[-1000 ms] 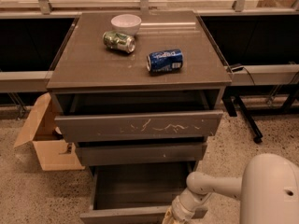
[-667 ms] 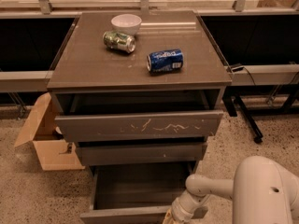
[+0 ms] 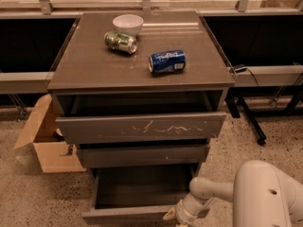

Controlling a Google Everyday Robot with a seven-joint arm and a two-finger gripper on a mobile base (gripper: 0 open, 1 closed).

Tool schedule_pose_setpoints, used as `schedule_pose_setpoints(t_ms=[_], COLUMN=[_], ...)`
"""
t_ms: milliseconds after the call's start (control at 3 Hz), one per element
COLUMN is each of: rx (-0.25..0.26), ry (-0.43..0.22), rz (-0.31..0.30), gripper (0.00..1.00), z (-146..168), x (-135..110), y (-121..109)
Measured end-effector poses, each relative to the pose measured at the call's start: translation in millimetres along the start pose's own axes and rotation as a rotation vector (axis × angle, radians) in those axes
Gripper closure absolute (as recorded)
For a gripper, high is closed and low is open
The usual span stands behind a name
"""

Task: Close bottom drawer

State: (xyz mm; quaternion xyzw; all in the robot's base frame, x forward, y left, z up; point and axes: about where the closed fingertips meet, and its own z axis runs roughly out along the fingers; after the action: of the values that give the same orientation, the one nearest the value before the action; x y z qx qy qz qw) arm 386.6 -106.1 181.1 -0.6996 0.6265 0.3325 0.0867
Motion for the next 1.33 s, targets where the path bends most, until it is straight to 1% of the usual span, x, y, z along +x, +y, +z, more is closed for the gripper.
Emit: schedule_pose_setpoints(t_ms=[333,1000,1333], rx=[0.000,0.042,0.089], ry=[0.000,0.010,0.022], rz=[0.000,-0.007,0.013], gripper=[0.00,0.00,0.27], z=[0.1,-24.1,-47.7], x=[0.0,23.6,39.5], y=[0.3,-30.6,-56.2])
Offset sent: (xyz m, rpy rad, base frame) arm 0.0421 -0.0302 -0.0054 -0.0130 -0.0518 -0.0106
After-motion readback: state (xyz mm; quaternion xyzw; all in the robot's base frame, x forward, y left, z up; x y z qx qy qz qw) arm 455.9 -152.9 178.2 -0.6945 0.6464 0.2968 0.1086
